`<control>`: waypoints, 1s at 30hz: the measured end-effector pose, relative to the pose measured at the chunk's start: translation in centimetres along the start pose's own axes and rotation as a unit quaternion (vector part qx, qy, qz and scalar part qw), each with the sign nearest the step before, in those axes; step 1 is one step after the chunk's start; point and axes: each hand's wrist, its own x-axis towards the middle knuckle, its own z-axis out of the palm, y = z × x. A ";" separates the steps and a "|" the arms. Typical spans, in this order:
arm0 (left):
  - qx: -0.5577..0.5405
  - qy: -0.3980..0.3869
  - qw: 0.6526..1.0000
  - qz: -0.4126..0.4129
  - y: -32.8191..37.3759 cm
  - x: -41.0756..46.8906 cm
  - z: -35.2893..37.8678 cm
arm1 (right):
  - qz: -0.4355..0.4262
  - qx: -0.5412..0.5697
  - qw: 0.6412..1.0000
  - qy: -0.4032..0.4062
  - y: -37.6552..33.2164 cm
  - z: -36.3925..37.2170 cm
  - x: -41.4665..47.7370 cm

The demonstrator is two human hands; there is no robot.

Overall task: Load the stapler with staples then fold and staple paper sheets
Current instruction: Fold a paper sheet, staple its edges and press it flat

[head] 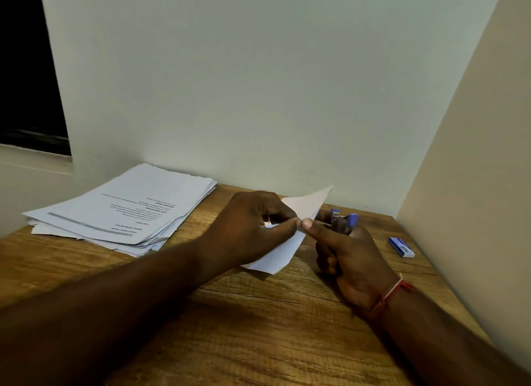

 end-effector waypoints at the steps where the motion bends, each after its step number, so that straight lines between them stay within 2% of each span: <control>1: -0.001 0.004 1.000 -0.003 0.0 0.0 0.0 | 0.003 0.007 1.000 -0.001 0.0 -0.1 0.1; 10: 0.016 0.002 1.000 0.001 0.2 0.0 -0.2 | 0.020 0.017 0.999 0.043 0.4 -0.6 0.9; 13: 0.017 0.012 0.999 -0.039 0.2 0.0 -0.2 | 0.015 0.010 0.999 0.047 0.3 -0.6 0.8; 17: 0.019 -0.004 0.996 -0.088 0.2 0.0 -0.3 | -0.061 -0.084 0.992 0.069 0.2 0.0 0.2; 22: 0.035 0.004 0.998 -0.044 1.5 -0.2 -0.6 | -0.188 -0.264 0.944 0.054 -0.5 1.6 -1.0; 25: 0.034 0.033 0.998 -0.035 2.0 -0.2 -0.8 | -0.200 -0.305 0.931 0.029 -0.5 2.0 -1.3; 27: 0.021 0.039 0.998 -0.046 2.1 -0.2 -0.6 | -0.203 -0.295 0.933 0.021 -0.5 2.1 -1.6; 30: -0.008 0.036 0.997 -0.069 2.1 -0.1 -0.4 | -0.184 -0.209 0.960 0.033 -0.5 2.0 -1.5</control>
